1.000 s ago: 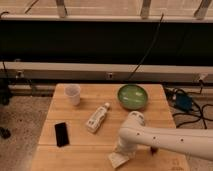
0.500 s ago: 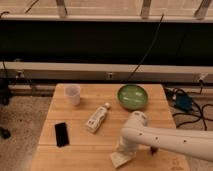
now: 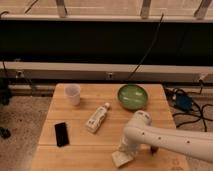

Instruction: Place the white sponge in the ceramic bowl

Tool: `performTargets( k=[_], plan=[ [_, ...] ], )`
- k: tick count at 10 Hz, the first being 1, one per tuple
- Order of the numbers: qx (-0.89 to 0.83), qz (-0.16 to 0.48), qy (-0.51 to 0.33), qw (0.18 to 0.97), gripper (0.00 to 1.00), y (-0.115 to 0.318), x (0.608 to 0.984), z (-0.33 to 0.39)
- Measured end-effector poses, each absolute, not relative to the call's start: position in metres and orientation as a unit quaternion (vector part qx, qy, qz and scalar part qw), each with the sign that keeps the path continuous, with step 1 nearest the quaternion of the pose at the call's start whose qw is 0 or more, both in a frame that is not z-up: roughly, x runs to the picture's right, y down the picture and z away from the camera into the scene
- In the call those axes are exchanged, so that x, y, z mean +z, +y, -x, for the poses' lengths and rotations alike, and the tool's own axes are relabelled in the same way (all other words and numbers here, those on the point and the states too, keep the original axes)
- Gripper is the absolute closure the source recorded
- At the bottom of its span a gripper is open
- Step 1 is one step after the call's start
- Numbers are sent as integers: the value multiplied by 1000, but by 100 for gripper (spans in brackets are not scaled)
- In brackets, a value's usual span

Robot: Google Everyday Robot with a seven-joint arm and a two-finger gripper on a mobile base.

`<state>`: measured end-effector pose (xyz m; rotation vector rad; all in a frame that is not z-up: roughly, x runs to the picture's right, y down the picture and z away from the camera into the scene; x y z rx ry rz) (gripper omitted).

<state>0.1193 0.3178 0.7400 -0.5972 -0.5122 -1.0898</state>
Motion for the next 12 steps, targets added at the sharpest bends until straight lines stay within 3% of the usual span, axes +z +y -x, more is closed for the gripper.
performTargets(
  k=[12],
  plan=[
    [-489,254,-232,802,99,269,727,-145]
  ],
)
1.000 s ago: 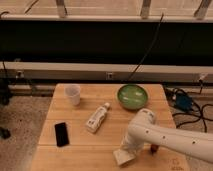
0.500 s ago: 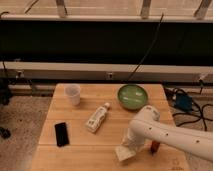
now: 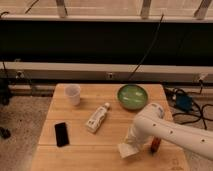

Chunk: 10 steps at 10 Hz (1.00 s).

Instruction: Place the white sponge in the ceramic bowl

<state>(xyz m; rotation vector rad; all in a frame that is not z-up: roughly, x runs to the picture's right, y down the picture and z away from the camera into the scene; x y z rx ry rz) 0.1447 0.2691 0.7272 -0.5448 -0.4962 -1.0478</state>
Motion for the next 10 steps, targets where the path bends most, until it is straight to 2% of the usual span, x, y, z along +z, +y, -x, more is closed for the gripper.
performTargets(
  k=[10],
  plan=[
    [-484,234,-225,813,99,224,718,-161]
  ],
)
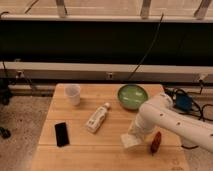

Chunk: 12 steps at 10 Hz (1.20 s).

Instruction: Place the white sponge in the ceramic bowl

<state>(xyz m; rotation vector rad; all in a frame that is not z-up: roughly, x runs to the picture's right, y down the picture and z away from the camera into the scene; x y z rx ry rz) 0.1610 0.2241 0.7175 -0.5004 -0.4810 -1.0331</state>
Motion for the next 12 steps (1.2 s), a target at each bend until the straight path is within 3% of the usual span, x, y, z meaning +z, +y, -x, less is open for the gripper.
performTargets(
  k=[12],
  plan=[
    [-481,199,-209,828,99,159,721,-175]
  ],
)
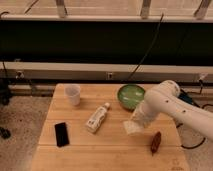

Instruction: Place the white sponge in the ceramic bowl

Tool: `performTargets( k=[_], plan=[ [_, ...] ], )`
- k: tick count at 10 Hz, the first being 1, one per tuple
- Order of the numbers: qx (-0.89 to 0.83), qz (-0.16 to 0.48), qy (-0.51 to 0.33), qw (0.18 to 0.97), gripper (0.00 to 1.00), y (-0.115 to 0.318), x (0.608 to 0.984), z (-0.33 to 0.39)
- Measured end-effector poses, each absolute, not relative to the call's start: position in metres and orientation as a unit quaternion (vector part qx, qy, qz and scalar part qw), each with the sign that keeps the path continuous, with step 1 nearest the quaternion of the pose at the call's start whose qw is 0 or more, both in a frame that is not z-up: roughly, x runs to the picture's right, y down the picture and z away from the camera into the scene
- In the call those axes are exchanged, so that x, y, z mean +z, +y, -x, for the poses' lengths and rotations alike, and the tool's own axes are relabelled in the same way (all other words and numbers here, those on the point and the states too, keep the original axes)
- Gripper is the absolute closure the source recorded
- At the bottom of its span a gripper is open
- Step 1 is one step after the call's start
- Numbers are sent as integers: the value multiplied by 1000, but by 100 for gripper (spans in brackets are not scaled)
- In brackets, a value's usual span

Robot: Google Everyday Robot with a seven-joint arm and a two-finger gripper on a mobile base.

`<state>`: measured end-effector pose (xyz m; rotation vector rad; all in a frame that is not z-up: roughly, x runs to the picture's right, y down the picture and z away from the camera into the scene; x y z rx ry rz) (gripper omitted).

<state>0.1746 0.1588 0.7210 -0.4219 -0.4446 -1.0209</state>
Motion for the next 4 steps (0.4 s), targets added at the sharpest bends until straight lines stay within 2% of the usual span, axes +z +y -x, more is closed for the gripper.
performTargets(
  k=[4],
  plan=[
    [-480,189,-206,832,99,139,726,-177]
  ],
)
